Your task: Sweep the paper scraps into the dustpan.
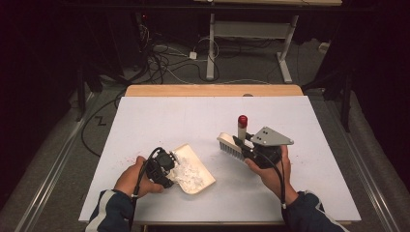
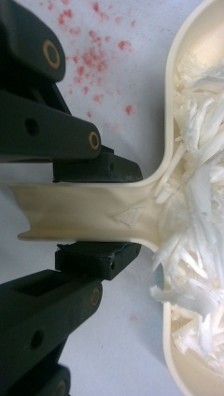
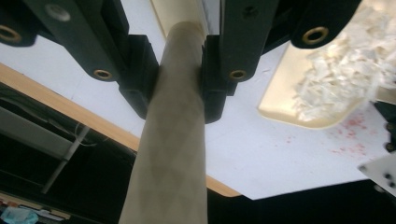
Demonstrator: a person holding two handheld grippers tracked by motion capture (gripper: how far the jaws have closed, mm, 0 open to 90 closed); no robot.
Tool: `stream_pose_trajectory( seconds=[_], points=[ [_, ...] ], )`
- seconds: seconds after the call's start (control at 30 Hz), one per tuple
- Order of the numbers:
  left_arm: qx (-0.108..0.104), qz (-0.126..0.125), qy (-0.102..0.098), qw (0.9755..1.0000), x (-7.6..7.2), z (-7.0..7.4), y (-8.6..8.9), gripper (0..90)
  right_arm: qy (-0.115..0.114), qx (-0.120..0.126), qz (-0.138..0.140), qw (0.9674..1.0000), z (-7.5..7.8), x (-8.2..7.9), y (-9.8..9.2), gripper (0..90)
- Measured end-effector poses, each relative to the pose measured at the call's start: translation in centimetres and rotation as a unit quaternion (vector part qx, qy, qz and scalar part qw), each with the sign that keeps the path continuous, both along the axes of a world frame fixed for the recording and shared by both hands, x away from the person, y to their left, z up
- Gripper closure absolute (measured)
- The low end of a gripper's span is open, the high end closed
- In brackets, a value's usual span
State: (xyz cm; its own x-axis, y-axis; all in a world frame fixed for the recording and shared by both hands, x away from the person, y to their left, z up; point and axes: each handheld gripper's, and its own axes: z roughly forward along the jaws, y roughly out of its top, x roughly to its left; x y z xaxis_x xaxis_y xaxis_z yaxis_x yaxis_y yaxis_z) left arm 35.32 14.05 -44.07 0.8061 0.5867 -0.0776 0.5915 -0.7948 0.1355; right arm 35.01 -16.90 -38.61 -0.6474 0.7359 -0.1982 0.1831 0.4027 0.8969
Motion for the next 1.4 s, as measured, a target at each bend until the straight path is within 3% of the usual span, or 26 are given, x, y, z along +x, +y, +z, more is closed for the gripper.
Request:
stream_pose_trajectory(
  seconds=[0.2, 0.23, 0.4, 0.53, 0.57, 0.67, 0.77, 0.9, 1.17, 1.4],
  points=[
    [-0.006, 0.009, 0.005, 0.9999, 0.1, 0.0, 0.6, 63.2, -0.006, 0.001, 0.008, 0.9999, -1.0, 1.6, 1.7, 70.9],
    [-0.008, 0.010, 0.006, 0.9999, 0.1, 0.0, 0.7, 63.2, -0.017, 0.000, 0.018, 0.9997, -1.1, 2.4, 2.8, 70.9],
    [-0.008, 0.011, 0.010, 0.9999, -0.1, 0.1, 1.2, 63.2, -0.015, -0.011, 0.040, 0.9990, -1.1, 3.4, 4.8, 71.0],
    [0.000, 0.012, 0.007, 0.9999, -0.1, 0.2, 1.1, 63.2, 0.008, -0.011, 0.073, 0.9972, -1.4, 3.0, 5.6, 70.9],
    [0.004, 0.012, 0.006, 0.9999, -0.2, 0.2, 1.0, 63.2, 0.010, -0.025, 0.081, 0.9963, -1.4, 2.4, 6.1, 70.7],
    [0.011, 0.014, 0.012, 0.9998, -0.2, 0.2, 1.0, 63.2, 0.014, -0.031, 0.087, 0.9957, -1.5, 1.9, 6.4, 70.6],
    [0.004, 0.017, 0.013, 0.9998, -0.2, 0.4, 1.1, 63.2, 0.010, -0.038, 0.095, 0.9947, -1.6, 1.5, 6.6, 70.3],
    [-0.008, 0.022, 0.017, 0.9996, 0.0, 0.2, 1.2, 63.1, 0.020, -0.028, 0.108, 0.9935, -1.6, 1.2, 6.5, 70.3],
    [-0.014, 0.039, 0.009, 0.9991, 0.1, 0.3, 1.0, 59.5, 0.025, -0.032, 0.113, 0.9928, -1.4, 0.5, 6.3, 70.3],
    [-0.009, 0.026, 0.008, 0.9996, -0.1, 0.6, 1.0, 62.9, 0.029, -0.025, 0.111, 0.9931, -1.3, 0.5, 5.7, 70.6]
  ],
)
